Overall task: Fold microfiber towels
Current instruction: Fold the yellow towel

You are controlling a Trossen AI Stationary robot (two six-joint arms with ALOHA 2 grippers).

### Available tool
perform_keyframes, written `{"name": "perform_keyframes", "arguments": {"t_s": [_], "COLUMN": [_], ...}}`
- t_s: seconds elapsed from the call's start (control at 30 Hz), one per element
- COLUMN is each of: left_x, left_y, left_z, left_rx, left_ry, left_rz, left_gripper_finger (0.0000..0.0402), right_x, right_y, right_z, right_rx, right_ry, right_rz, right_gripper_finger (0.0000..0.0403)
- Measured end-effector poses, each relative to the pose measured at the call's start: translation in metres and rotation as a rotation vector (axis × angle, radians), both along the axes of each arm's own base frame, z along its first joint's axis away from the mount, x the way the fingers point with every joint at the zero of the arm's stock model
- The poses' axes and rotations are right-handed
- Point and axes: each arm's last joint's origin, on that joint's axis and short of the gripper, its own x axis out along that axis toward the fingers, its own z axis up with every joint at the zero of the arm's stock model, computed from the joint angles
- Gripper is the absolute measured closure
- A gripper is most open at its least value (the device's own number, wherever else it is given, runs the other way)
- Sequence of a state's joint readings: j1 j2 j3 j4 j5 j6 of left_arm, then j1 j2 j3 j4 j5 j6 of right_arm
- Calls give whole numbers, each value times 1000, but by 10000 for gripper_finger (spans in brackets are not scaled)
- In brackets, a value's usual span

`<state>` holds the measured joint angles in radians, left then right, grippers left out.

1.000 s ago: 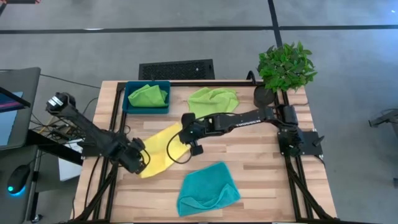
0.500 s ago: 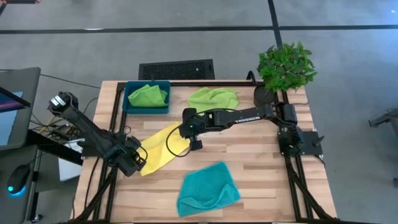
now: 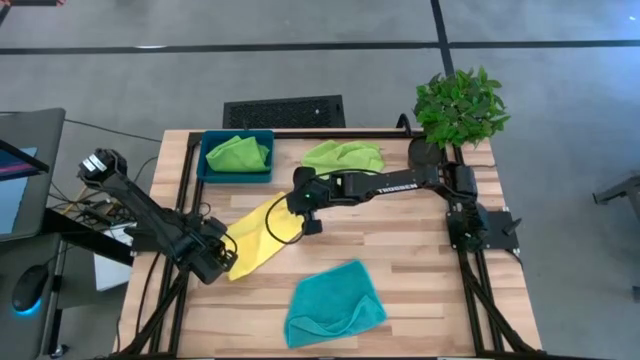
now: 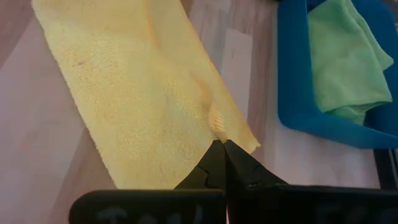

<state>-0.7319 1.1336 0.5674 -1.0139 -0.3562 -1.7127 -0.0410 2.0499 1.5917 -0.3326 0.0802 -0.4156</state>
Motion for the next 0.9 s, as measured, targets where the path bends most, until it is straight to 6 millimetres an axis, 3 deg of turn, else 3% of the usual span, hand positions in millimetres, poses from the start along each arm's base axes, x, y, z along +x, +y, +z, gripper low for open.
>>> {"name": "perform_keyframes", "arguments": {"t_s": [0.43, 0.9], "left_x": [2, 2], "left_y": [-4, -6], "left_z": [-10, -11], "left_rx": [14, -32], "left_ry": [98, 121], "left_rz": [-14, 10], "left_gripper_finger": [401, 385], "right_x": [2, 2], "right_y": [-4, -2], "right_z": [2, 2], "right_rx": [2, 12], "right_ry": [-27, -29], "right_rz": [-7, -10], "right_gripper_finger": [389, 314]}}
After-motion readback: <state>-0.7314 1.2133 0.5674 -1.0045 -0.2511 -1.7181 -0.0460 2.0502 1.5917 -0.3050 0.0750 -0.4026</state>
